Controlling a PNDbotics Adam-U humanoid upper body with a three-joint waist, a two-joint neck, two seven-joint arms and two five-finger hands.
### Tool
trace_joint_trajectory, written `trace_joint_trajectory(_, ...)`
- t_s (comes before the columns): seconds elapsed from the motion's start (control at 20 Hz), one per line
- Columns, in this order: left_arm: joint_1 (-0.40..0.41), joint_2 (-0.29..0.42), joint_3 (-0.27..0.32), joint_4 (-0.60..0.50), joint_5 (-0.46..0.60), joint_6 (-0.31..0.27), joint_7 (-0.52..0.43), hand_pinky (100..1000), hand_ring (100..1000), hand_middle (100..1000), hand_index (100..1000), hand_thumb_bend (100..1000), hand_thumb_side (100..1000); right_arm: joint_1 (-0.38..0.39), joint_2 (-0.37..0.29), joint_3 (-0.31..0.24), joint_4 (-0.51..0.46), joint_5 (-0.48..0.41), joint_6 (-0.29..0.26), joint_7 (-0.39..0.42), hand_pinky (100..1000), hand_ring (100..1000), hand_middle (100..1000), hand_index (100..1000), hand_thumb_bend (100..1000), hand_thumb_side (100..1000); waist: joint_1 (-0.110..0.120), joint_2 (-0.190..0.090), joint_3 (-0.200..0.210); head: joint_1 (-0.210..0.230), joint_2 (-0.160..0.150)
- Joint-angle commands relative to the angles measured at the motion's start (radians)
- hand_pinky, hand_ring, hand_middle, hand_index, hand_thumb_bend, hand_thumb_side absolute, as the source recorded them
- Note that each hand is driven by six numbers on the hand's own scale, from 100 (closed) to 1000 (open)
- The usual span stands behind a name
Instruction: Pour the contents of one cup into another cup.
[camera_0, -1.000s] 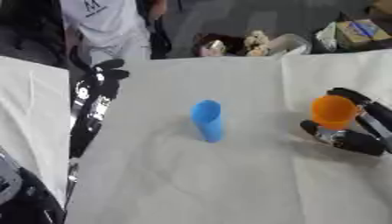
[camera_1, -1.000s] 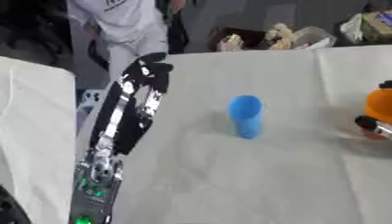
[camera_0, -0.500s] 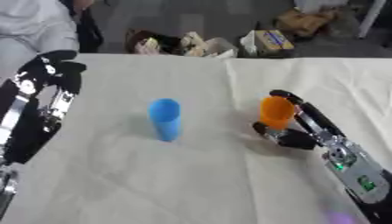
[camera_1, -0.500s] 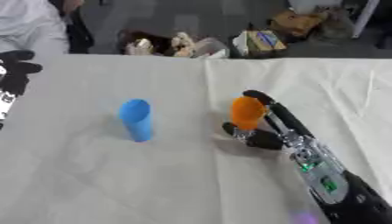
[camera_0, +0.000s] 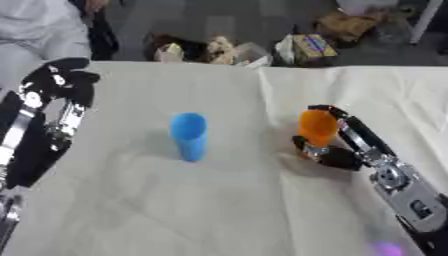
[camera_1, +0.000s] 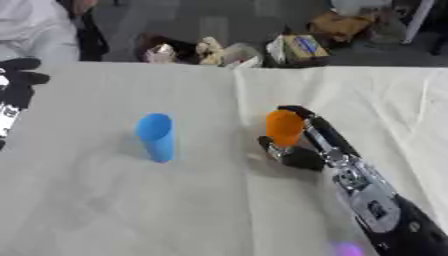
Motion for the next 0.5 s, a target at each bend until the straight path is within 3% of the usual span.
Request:
trace_joint_trajectory(0.05,-0.007,0.010,0.011,-0.018,0.003,0.000,-0.001,828,850,865,781,226,1000,-0.011,-0.017,0.000,-0.007,-0.011,0.002,-0.013,744,795,873,894,331,631,-0.006,-0.008,-0.001,0.003,-0.007)
trace_joint_trajectory(0.3,-0.008,0.010,0.011,-0.018,0.004,-0.001,-0.001,828,850,865,781,223,1000,-0.012,-0.020,0.004,-0.009,-0.006,-0.008,-0.014,722,779,854,878,288,538,-0.006,-0.008,-0.001,0.004,-0.008)
trace_joint_trajectory(0.5,-0.009,0.010,0.011,-0.018,0.002,0.000,-0.001,829,850,865,781,217,1000,-0.012,-0.019,0.004,-0.009,-0.009,-0.010,-0.019,689,759,826,848,267,522,-0.006,-0.007,-0.002,0.006,-0.008)
